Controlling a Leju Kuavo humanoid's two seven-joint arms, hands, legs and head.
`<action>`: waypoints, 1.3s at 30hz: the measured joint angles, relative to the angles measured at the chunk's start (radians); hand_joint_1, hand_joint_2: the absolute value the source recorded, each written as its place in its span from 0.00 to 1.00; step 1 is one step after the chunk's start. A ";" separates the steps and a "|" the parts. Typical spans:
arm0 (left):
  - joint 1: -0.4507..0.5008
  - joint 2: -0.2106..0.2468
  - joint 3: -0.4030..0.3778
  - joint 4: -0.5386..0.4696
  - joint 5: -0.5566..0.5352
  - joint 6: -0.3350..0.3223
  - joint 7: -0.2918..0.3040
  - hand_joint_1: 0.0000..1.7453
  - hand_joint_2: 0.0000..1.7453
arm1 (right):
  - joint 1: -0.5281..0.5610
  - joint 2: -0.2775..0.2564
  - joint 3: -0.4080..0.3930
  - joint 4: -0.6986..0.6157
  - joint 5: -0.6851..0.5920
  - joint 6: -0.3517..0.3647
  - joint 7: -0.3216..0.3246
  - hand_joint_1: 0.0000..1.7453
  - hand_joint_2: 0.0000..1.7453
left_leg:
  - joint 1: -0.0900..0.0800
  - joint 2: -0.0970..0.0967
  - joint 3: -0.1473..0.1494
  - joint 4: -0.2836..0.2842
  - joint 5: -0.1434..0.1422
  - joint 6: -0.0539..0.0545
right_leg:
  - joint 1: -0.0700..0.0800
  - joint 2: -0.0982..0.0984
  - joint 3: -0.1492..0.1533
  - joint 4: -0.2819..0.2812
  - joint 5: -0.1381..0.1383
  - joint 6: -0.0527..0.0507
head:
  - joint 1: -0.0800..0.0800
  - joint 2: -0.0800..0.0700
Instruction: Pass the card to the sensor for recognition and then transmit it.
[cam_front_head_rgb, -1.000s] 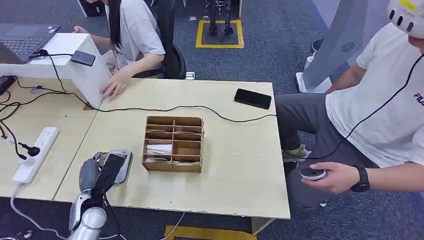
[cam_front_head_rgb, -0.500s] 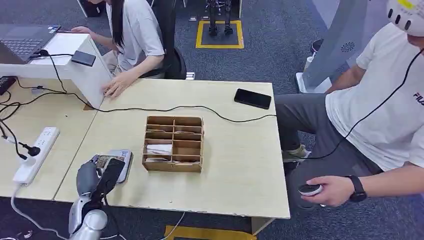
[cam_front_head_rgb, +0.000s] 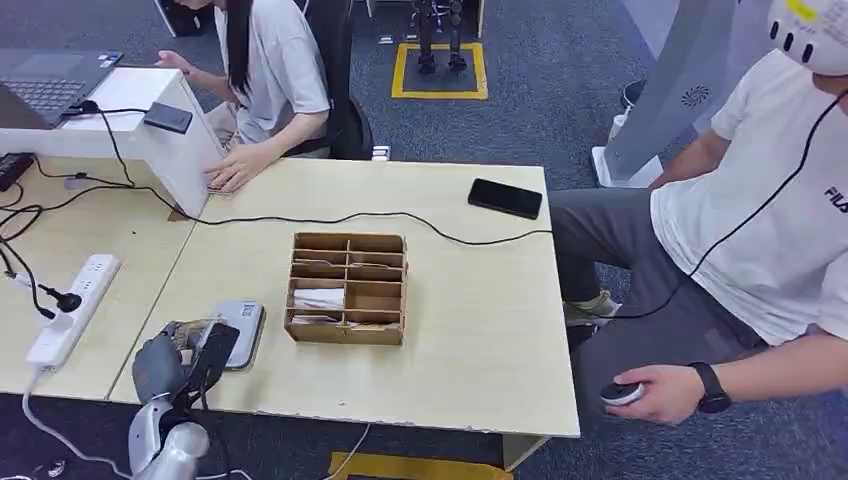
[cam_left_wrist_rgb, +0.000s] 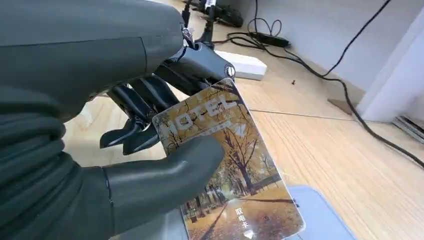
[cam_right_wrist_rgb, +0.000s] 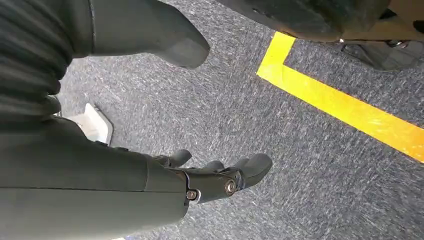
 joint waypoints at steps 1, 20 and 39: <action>-0.004 0.000 0.004 0.012 -0.003 0.000 -0.004 1.00 1.00 | 0.000 0.000 0.000 0.000 0.000 0.000 0.000 0.00 1.00 | 0.000 0.000 0.000 0.000 0.000 0.000 | 0.000 0.000 0.001 0.000 0.000 0.000 | 0.000 0.000; -0.002 -0.025 0.055 0.025 0.217 -0.161 -0.108 1.00 1.00 | 0.000 0.000 0.001 0.000 0.000 -0.001 0.001 0.00 1.00 | -0.001 -0.007 0.005 -0.001 0.003 0.002 | -0.001 -0.009 0.007 0.000 0.000 0.000 | 0.000 0.000; -0.013 -0.048 0.042 -0.406 0.952 -0.297 -0.244 1.00 1.00 | 0.004 0.000 0.003 0.000 -0.002 -0.008 -0.013 0.00 1.00 | -0.001 -0.006 -0.001 0.000 0.005 0.001 | -0.001 -0.006 0.000 0.000 0.002 0.001 | 0.000 0.000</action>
